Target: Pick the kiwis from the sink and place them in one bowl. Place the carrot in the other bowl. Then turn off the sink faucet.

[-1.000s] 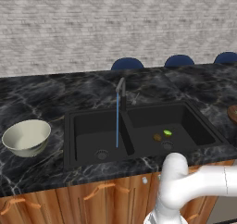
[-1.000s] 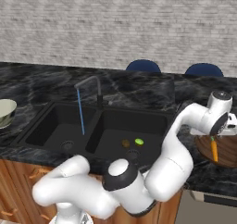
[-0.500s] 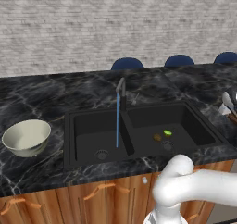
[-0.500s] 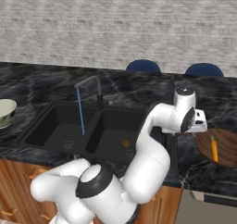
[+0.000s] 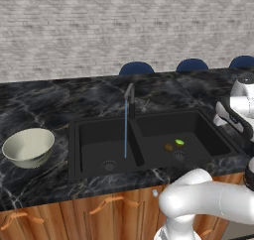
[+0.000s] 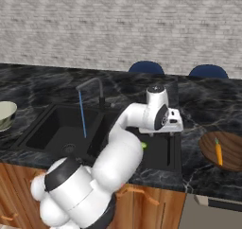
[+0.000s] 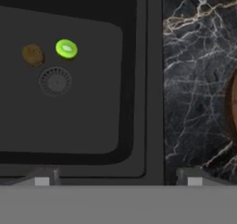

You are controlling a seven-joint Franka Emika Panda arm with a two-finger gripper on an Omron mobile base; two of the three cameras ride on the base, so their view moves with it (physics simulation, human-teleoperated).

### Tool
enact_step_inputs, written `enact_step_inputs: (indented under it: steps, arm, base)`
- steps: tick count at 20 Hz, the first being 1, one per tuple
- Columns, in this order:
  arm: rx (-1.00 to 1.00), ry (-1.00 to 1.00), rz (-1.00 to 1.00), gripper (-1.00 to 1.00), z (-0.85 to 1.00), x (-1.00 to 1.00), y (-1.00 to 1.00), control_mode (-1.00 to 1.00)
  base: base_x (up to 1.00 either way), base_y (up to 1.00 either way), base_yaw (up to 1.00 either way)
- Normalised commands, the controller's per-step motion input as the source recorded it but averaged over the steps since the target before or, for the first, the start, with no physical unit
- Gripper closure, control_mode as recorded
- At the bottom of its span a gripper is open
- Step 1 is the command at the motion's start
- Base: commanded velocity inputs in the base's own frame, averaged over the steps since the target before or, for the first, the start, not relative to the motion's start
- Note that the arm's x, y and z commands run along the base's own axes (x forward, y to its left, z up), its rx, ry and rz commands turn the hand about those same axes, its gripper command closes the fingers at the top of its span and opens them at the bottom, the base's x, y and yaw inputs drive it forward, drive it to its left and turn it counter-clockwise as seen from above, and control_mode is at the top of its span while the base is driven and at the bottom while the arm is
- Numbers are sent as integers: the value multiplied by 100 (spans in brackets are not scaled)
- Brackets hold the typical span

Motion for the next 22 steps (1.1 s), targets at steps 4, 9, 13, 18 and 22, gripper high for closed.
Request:
enact_step_inputs:
  steps: [4,9,13,18,22]
  arm:
    - [7,7,0,-100,14,0,63,-100]
    - [9,1,0,-100,-3,0,52,-100]
    - [8,0,0,-100,-18,4,45,-100]
    - [0,0,0,-100,-25,24,26,-100]
    - [0,-5,0,-100,-27,35,9,-100]
  base:
    - [0,0,0]
    - [0,0,0]
    - [0,0,0]
    - [0,0,0]
    - [0,0,0]
